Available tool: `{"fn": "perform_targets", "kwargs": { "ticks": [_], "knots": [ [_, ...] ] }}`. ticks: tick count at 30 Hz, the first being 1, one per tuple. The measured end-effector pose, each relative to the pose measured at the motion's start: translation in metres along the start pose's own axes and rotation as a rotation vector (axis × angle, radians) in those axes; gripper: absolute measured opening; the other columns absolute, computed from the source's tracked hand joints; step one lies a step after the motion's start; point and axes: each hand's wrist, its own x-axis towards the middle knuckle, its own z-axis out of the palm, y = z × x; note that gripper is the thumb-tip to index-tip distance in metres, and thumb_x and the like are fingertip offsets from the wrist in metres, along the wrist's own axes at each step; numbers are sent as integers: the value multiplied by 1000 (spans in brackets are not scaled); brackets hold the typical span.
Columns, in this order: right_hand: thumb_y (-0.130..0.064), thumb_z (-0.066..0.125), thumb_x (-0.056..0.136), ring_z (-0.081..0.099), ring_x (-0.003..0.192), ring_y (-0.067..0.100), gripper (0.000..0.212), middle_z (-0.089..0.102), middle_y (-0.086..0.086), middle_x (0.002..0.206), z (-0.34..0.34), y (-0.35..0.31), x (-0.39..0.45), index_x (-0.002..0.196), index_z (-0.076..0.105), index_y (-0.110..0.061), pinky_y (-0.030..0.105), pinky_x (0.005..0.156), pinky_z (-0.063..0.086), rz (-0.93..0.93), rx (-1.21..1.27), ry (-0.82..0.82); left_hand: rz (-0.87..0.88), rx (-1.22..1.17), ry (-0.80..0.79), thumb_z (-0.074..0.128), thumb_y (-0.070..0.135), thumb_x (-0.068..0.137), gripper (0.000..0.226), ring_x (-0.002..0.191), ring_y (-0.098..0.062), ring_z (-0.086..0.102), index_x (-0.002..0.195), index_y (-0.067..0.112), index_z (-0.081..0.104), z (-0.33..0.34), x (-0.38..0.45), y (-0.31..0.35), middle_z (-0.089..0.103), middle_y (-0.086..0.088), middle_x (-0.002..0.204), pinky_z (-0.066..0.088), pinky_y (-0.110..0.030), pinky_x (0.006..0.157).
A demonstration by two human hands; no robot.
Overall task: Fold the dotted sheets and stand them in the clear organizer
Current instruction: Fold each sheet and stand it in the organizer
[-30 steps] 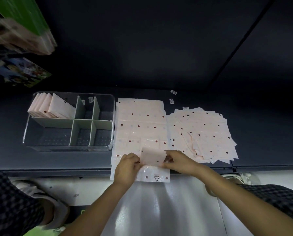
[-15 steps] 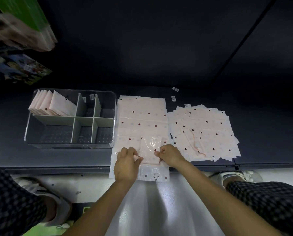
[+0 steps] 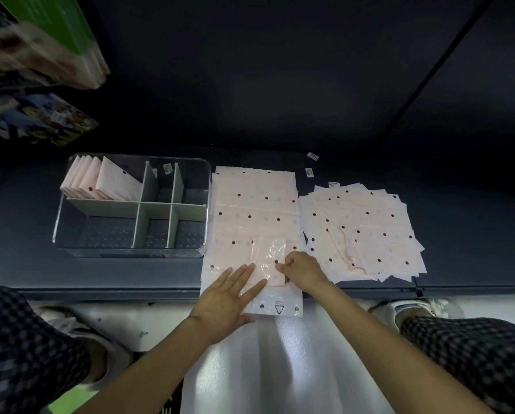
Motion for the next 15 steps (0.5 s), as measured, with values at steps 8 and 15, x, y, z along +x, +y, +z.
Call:
{"fn": "perform_targets", "kwargs": {
  "ticks": [8,15],
  "knots": [
    [-6,63,87,61,110,28,27,66,12,117,40,18,-51,114,65,-4,39,94,50,-733,-269,353,-14,-27,-9,22,65,93,71,133,-16,-35,143,39,-21,0,-1,-1,-37,-3,148,-19,-39,113],
    [-2,87,59,68,99,20,42,72,5,106,37,47,-49,98,75,-8,35,83,54,-855,-365,496,38,-211,80,33,56,96,58,146,-11,-8,148,35,18,-9,-6,-18,-10,4,159,-11,-31,117]
  ]
}}
